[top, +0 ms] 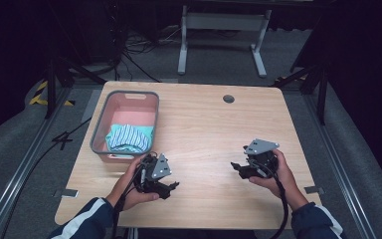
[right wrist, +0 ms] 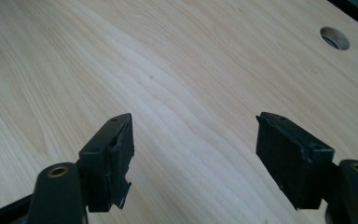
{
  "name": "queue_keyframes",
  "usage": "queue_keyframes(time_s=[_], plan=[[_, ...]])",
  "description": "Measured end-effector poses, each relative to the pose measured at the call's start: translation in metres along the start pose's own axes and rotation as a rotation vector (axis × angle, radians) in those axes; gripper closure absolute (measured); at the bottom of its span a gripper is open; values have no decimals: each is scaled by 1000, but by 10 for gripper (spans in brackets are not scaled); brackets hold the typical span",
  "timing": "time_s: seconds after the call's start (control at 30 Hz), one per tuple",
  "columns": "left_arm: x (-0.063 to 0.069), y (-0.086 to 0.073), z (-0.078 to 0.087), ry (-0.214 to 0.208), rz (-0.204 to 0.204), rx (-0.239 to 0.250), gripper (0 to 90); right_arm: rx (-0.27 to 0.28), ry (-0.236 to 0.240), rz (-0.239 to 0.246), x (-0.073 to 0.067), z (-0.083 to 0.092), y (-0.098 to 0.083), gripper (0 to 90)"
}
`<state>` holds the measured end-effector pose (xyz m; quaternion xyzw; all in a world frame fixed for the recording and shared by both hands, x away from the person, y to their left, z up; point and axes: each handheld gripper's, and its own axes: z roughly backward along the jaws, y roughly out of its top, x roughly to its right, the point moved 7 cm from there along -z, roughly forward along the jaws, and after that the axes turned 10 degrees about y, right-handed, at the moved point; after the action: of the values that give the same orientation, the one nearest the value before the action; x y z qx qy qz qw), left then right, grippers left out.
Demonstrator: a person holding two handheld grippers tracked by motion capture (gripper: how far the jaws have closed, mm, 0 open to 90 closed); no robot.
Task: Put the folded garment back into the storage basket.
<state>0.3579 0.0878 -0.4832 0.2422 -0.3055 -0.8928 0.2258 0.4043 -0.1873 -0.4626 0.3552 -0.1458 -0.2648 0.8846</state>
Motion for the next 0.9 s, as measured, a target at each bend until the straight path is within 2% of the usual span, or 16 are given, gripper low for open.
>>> queue_keyframes(time_s=[0.1,0.2,0.3,0.43,0.53,0.57,0.7,0.77,0.87,0.9], plan=[[3,-6,-6,-10,-18,-22,180,-1,0,-15,1,3,-19,276],[4,-10,-10,-31,1,-20,177,1,7,-57,6,7,-37,274],[3,-17,-15,-53,25,-25,175,-14,0,-61,9,9,-48,270],[3,-25,-19,-64,24,-39,175,-18,-30,-90,19,14,-71,270],[2,-30,-23,-87,44,-33,170,2,-27,-142,22,15,-89,270],[2,-32,-23,-85,44,-33,171,12,-26,-156,23,15,-93,269],[4,-39,-28,-125,51,-34,171,42,-5,-213,24,14,-102,260],[4,-40,-29,-136,77,-32,163,41,-5,-211,22,13,-105,246],[3,-42,-30,-162,95,-18,158,50,4,-214,19,11,-110,225],[3,-42,-31,-164,102,-3,146,66,4,-233,19,11,-111,218]])
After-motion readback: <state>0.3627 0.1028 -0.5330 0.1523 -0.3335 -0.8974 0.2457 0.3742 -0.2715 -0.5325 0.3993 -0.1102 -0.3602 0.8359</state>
